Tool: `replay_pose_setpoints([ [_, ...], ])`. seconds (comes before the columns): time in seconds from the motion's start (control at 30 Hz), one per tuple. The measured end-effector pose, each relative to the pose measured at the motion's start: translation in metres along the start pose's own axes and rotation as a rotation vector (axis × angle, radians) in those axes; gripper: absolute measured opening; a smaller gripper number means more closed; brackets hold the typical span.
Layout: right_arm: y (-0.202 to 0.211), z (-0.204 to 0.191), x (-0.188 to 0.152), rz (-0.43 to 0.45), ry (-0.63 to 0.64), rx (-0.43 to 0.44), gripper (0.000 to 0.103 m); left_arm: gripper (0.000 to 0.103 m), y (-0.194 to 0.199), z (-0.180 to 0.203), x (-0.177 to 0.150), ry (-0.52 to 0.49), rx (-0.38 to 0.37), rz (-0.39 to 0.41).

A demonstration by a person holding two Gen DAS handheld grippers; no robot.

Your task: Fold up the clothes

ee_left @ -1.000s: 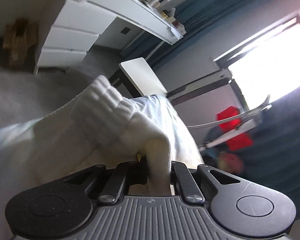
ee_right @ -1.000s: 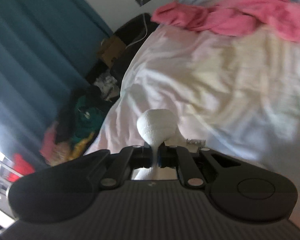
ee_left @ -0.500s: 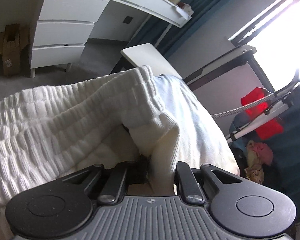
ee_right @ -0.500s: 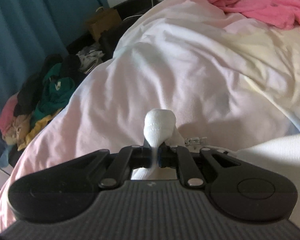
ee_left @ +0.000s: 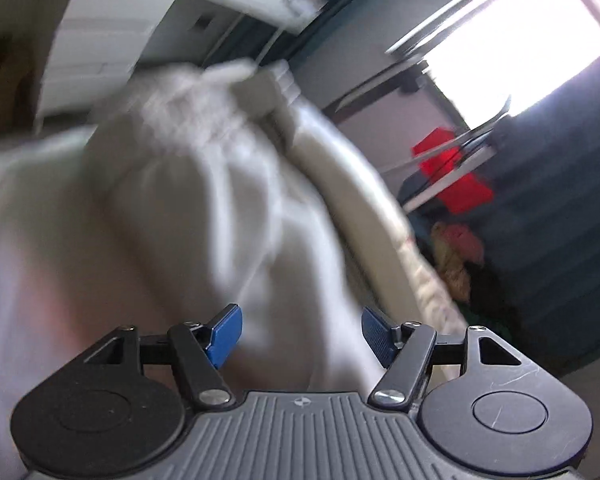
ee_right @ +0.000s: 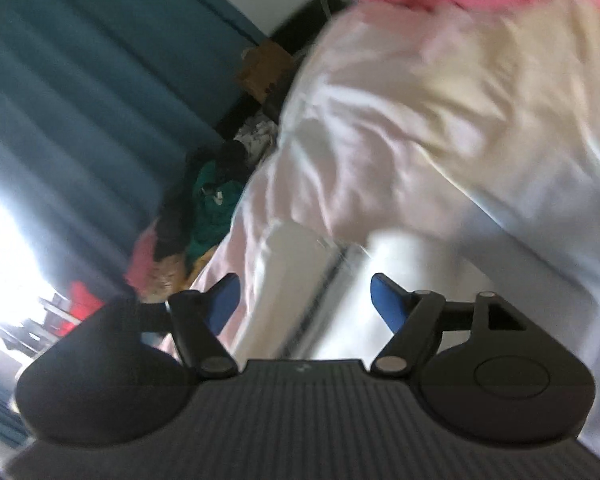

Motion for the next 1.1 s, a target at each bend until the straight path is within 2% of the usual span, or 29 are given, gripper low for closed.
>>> replay_pose_setpoints([
  [0.1,0.016,0.041,-0.010,-0.084,-0.076,0.023,0.075,0.073,0.004,-0.013,-0.007,0.052,0.038,-0.059],
  [0.17,0.012,0.058,-0.016,-0.189,-0.116,0.024,0.075,0.073,0.006,-0.025,-0.009,0.105,0.060,-0.068],
  [0.23,0.005,0.067,-0.023,-0.276,-0.153,0.064,0.075,0.073,0.003,-0.040,-0.007,0.176,0.053,-0.065],
  [0.33,-0.010,0.066,-0.031,-0.331,-0.128,0.116,0.074,0.072,-0.003,-0.063,0.000,0.265,0.060,-0.030],
  [0.5,-0.042,0.059,-0.034,-0.302,-0.058,0.114,0.071,0.070,-0.014,-0.085,0.018,0.355,0.009,0.059],
  [0.6,-0.055,0.056,-0.027,-0.235,-0.057,0.117,0.069,0.059,-0.020,-0.086,0.027,0.343,0.017,0.114],
  [0.67,-0.065,0.055,-0.019,-0.185,-0.046,0.085,0.053,0.048,-0.023,-0.087,0.033,0.334,0.037,0.157],
  [0.77,-0.082,0.065,-0.011,-0.156,-0.090,0.062,0.038,0.036,-0.028,-0.094,0.041,0.345,0.025,0.190],
  [0.83,-0.086,0.063,-0.012,-0.134,-0.081,0.058,0.035,0.025,-0.030,-0.099,0.046,0.353,0.017,0.212],
  [0.9,-0.086,0.057,-0.012,-0.110,-0.057,0.058,0.030,0.016,-0.028,-0.110,0.051,0.388,-0.034,0.209],
  [0.97,-0.084,0.052,-0.010,-0.096,-0.025,0.069,0.019,0.013,-0.023,-0.117,0.057,0.403,-0.070,0.204],
  [1.1,-0.063,0.044,-0.002,-0.066,-0.023,0.115,0.013,0.010,-0.007,-0.108,0.060,0.431,-0.117,0.247],
])
Point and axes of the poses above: each gripper's, at about its wrist camera, not at the fingertips, and y roughly against the way its jaws point, z to its right, x to its top, the point moved 1 cm from there along -y, roughly the way its jaws point, and after that the axes turned 7 degrees about -x, right-handed, at the moved point
